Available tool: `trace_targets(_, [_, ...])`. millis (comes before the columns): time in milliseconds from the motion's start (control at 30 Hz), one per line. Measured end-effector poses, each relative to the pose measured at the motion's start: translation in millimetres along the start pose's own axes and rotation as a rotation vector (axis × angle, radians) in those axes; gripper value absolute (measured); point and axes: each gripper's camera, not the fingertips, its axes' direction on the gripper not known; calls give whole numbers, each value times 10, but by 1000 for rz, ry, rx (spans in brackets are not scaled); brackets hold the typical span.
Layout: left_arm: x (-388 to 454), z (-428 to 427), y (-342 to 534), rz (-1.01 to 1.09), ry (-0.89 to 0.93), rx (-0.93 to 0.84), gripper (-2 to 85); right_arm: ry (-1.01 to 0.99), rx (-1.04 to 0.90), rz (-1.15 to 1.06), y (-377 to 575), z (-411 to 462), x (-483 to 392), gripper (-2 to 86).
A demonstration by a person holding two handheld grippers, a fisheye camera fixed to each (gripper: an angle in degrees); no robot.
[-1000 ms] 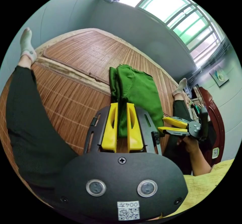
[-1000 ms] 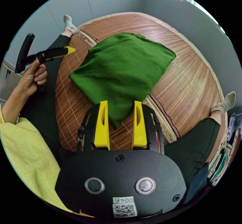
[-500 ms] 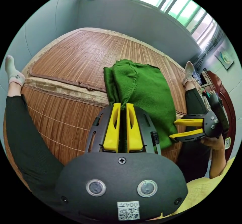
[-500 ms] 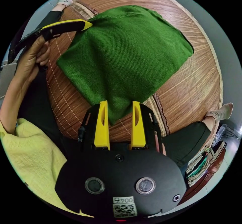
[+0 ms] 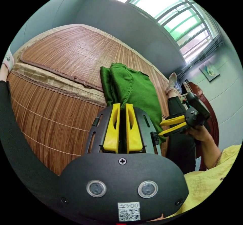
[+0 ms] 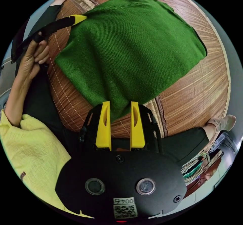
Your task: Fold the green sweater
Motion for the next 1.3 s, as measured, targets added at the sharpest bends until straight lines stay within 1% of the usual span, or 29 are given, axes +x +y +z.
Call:
trace_targets(33, [-19,-60,-2,-13,26,4,13,11,-3,-18,-2,-17,-10,123])
trace_targets(167, [47,-295,100,-2,-31,36,10,15,51,-28,109,-52,8,123])
trace_targets(233, [85,-328,162,18,-25,36,13,3,88,-4,179,-55,33,123])
trace_targets(433, [230,-135,158,47,-45,-41,41,-37,113,76,242,-52,104,122])
trace_targets(533, [349,-18,91,84,-89,-78,33,-29,120,70,275,-21,88,122])
trace_targets(667, [477,-57,55,129,-237,-40,19,-54,162,74,379,38,119,119])
trace_targets(733, [476,-89,38,124,-247,-24,16,-54,190,70,441,82,111,118])
trace_targets(900, [436,96,49,120,-251,-82,13,-34,274,84,618,214,62,119])
trace_targets(967, [394,88,15,80,-205,-67,13,-27,304,107,686,282,39,119])
trace_targets(1100, [425,-5,-64,72,-174,-52,12,-30,341,136,755,376,32,118])
trace_targets(1200, [505,-165,-142,66,-180,-8,7,-2,355,127,791,448,-12,119])
trace_targets(1300, [573,-338,-268,47,-238,77,6,-3,363,134,815,516,-2,120])
